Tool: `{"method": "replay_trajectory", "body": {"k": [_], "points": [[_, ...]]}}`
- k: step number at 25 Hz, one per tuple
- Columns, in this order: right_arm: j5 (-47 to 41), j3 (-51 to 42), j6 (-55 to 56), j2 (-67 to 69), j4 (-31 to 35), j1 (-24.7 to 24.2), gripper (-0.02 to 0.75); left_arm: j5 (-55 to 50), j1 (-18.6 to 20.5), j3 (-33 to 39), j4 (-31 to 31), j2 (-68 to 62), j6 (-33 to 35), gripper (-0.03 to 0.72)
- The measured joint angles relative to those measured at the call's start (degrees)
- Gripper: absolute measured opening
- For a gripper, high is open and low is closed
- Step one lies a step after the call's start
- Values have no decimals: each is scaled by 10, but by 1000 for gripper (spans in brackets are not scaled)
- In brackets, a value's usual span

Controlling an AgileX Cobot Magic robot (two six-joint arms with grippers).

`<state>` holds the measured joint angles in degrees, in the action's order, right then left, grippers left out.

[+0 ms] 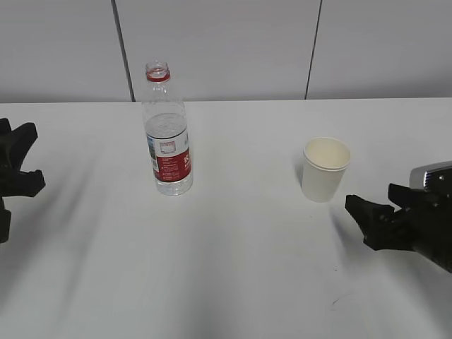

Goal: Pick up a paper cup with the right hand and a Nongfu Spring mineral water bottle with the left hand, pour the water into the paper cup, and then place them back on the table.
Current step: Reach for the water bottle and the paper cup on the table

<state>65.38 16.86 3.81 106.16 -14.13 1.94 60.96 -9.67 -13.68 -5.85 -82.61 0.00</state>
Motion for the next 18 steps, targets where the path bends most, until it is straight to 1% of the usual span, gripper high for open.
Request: {"method": "replay_trajectory", "body": {"k": [6, 12, 18], "points": [[1, 46, 1, 10, 1, 0, 629, 0, 0, 0, 0, 0, 0, 240], [4, 81, 17, 68, 0, 0, 631, 0, 0, 0, 0, 0, 0, 240], [4, 127, 41, 122, -27, 0, 632, 0, 0, 0, 0, 0, 0, 240]]}}
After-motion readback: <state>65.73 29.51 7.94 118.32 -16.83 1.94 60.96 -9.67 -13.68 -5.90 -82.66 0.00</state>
